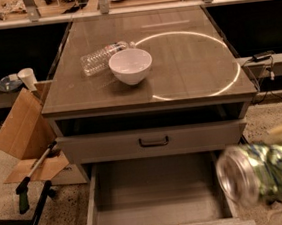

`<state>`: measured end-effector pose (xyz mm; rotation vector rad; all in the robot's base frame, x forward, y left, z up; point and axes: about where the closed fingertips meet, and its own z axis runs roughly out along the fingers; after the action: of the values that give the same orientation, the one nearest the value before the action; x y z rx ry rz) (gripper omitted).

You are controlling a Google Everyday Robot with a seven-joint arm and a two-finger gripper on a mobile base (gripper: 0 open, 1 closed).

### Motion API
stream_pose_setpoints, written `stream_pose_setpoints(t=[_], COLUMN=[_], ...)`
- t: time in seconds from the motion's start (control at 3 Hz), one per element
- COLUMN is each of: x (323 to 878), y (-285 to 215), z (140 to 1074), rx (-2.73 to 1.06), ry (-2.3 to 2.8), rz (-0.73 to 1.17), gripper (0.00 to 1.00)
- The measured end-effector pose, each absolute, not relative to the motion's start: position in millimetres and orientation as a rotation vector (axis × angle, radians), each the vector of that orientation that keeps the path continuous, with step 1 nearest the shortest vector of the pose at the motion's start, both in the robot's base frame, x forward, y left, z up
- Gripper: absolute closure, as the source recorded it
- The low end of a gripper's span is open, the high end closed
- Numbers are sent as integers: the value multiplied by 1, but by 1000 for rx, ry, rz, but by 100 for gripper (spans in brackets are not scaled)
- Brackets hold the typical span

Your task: Pick green can from middle drawer and place on counter

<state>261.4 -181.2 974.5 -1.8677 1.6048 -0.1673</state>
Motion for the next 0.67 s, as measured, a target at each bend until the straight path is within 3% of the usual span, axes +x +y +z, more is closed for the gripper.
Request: stream_pose_setpoints(t=[0.67], x=[356], y=[-146], z=[992], rx=[-1828], ry=[1268], rz=[102], gripper=[100])
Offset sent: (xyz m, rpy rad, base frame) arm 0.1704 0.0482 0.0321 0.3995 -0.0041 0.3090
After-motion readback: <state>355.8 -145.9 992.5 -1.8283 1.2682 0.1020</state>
